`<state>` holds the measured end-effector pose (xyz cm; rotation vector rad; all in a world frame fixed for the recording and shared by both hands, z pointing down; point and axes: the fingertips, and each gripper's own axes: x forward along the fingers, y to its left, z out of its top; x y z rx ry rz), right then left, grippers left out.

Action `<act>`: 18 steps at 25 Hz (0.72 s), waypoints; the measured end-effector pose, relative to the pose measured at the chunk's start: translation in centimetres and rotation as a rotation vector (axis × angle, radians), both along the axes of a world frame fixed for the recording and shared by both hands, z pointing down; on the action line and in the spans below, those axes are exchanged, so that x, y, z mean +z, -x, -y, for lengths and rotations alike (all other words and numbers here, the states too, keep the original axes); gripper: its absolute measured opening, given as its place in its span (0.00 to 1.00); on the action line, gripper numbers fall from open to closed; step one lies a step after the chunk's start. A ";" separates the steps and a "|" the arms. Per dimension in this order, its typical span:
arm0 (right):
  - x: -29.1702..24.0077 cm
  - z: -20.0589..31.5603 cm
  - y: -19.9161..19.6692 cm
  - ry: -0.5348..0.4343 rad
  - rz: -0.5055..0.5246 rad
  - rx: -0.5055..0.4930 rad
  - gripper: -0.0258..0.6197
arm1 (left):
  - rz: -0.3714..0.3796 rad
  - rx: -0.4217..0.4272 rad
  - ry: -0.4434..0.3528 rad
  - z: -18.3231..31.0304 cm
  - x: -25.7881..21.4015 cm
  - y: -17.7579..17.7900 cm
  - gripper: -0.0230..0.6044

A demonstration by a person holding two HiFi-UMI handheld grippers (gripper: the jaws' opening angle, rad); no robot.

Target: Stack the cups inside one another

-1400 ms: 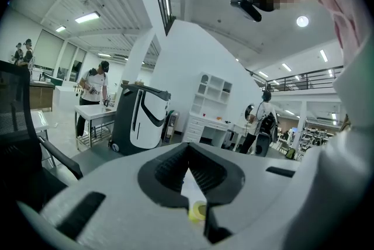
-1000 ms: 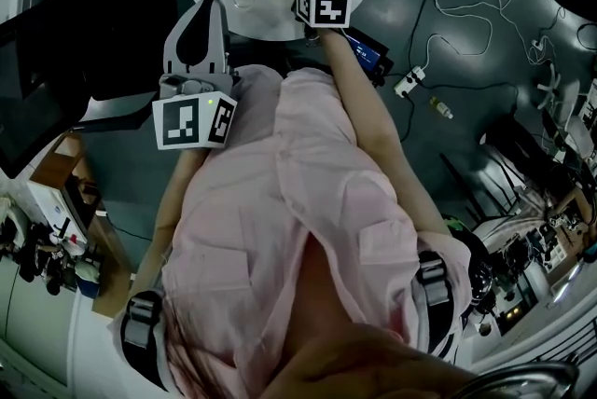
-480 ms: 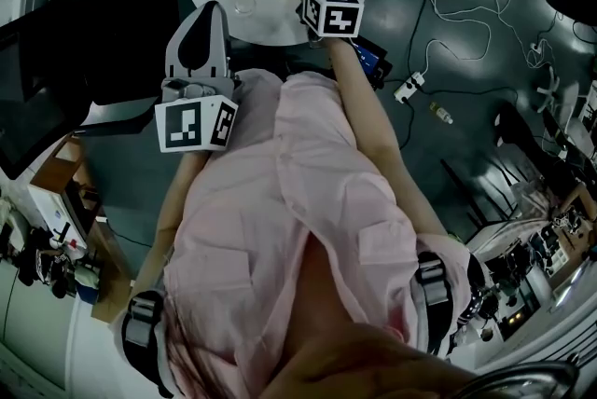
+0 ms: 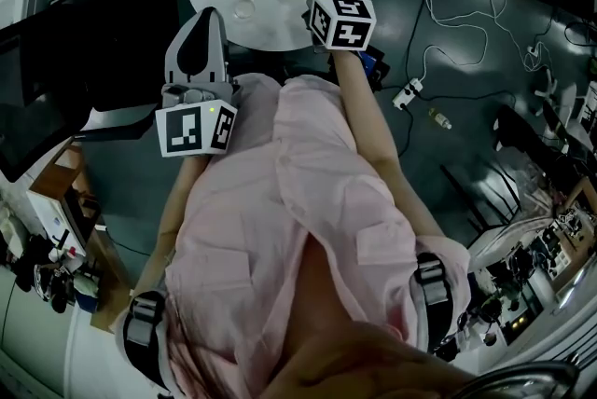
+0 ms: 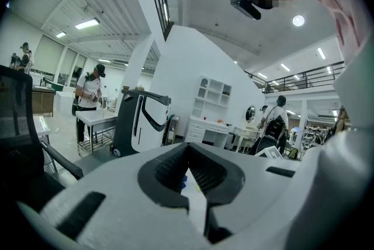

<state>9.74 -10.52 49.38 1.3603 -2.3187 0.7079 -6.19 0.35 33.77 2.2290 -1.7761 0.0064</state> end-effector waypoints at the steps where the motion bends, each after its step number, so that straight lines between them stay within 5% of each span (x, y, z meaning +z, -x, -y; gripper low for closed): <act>1: -0.4 0.0 -0.1 -0.009 0.001 0.000 0.10 | -0.001 -0.002 -0.001 0.0 0.0 0.0 0.06; 18: -7.5 -0.8 -2.4 -0.159 0.054 0.070 0.10 | -0.007 -0.007 -0.036 -0.1 -0.7 0.5 0.06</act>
